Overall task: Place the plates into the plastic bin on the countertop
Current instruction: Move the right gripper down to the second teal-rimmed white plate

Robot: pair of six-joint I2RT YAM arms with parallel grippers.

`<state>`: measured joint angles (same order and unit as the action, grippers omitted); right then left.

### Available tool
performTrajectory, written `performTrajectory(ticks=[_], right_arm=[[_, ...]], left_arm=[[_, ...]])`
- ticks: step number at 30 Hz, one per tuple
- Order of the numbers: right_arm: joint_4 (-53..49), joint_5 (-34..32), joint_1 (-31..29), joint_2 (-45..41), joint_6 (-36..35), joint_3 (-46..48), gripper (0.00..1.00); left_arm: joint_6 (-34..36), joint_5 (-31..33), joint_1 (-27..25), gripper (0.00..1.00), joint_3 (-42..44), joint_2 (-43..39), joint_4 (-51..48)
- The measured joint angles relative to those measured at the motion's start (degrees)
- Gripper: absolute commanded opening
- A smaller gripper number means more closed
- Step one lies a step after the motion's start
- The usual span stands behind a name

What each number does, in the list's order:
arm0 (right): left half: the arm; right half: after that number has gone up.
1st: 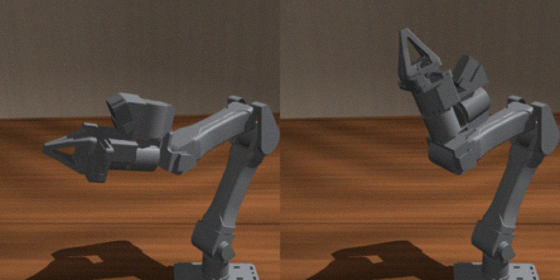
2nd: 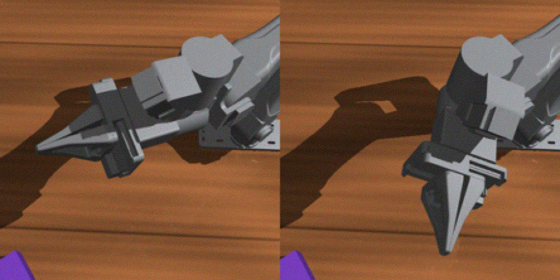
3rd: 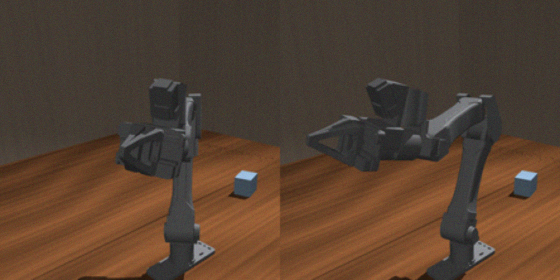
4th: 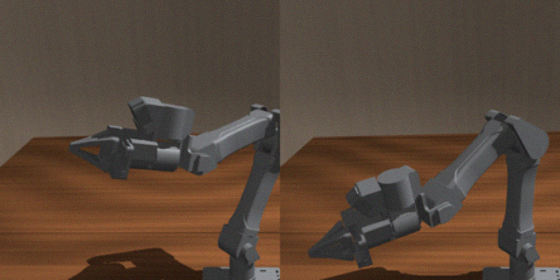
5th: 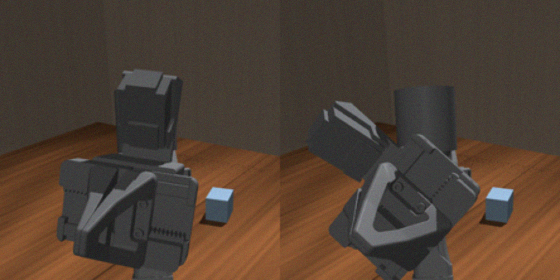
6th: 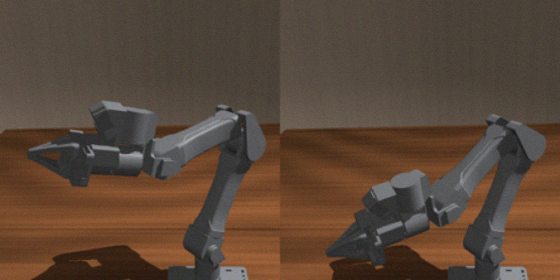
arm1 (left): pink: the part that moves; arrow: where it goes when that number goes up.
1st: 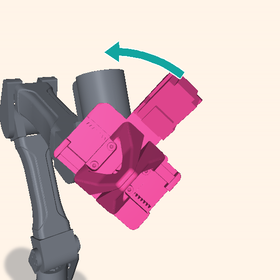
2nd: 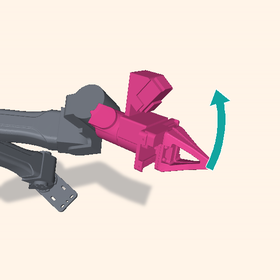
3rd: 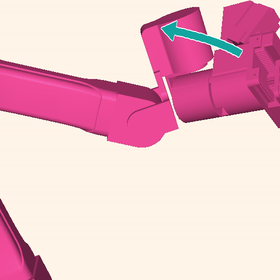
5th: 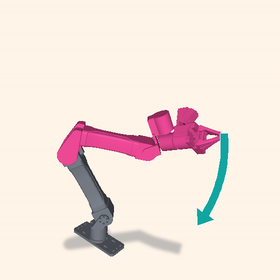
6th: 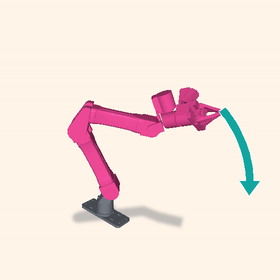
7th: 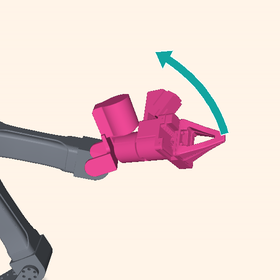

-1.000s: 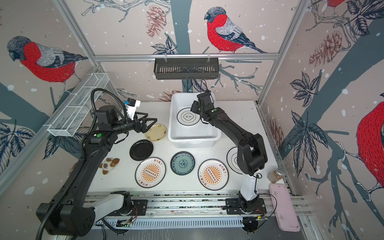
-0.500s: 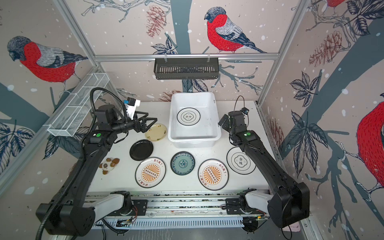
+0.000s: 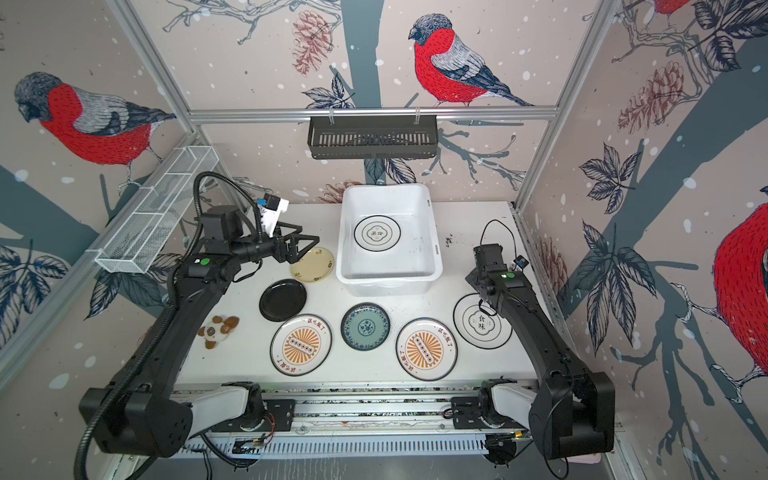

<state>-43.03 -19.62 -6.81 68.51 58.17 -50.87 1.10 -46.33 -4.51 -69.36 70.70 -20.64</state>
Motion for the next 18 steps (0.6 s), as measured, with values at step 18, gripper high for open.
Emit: performTrajectory(ticks=[18], right_arm=[[-0.68,2.95,2.73,-12.44,4.98,17.79,0.99]], left_arm=[[5.44,4.59,-0.2,0.92,-5.84,2.69,-7.04]])
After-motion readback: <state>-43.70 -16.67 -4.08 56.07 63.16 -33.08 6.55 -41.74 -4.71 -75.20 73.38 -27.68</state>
